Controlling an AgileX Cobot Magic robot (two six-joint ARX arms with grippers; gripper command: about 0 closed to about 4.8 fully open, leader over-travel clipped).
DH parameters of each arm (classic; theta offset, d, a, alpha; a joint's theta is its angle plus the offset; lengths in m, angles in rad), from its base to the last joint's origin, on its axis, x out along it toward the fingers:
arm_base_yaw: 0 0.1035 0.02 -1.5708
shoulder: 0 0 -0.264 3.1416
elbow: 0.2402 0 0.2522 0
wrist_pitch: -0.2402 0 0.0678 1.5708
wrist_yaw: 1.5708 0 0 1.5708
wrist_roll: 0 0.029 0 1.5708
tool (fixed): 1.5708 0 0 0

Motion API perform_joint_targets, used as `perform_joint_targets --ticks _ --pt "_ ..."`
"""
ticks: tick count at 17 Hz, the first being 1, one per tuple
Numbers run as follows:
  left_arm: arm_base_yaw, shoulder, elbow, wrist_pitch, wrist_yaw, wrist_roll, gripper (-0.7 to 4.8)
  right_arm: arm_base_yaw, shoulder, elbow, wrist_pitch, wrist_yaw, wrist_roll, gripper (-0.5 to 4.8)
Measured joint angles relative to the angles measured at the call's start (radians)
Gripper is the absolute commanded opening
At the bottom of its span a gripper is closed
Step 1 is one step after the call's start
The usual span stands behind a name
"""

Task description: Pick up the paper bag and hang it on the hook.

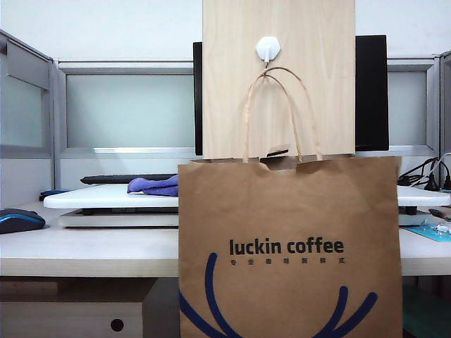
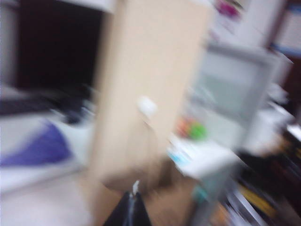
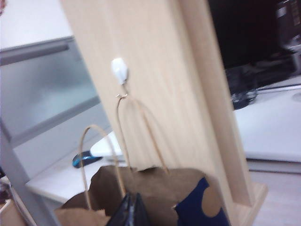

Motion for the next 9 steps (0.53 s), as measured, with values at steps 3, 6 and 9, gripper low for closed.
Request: perform_joint_targets --ticks 3,6,9 --pt "0.000 -0.012 -0.001 -0.035 0.043 0.019 -0.05 -0.002 -0.003 0.000 -0.014 -0.001 0.000 0.00" --pt "-0.001 -0.012 -0.002 -0.043 0.043 0.076 -0.05 -0.002 -0.003 0.000 -0.015 -0.001 0.000 0.00" --pt "0.001 -0.025 -0.084 -0.030 -0.064 0.261 -0.05 -0.002 -0.003 0.000 -0.015 -0.001 0.000 0.00"
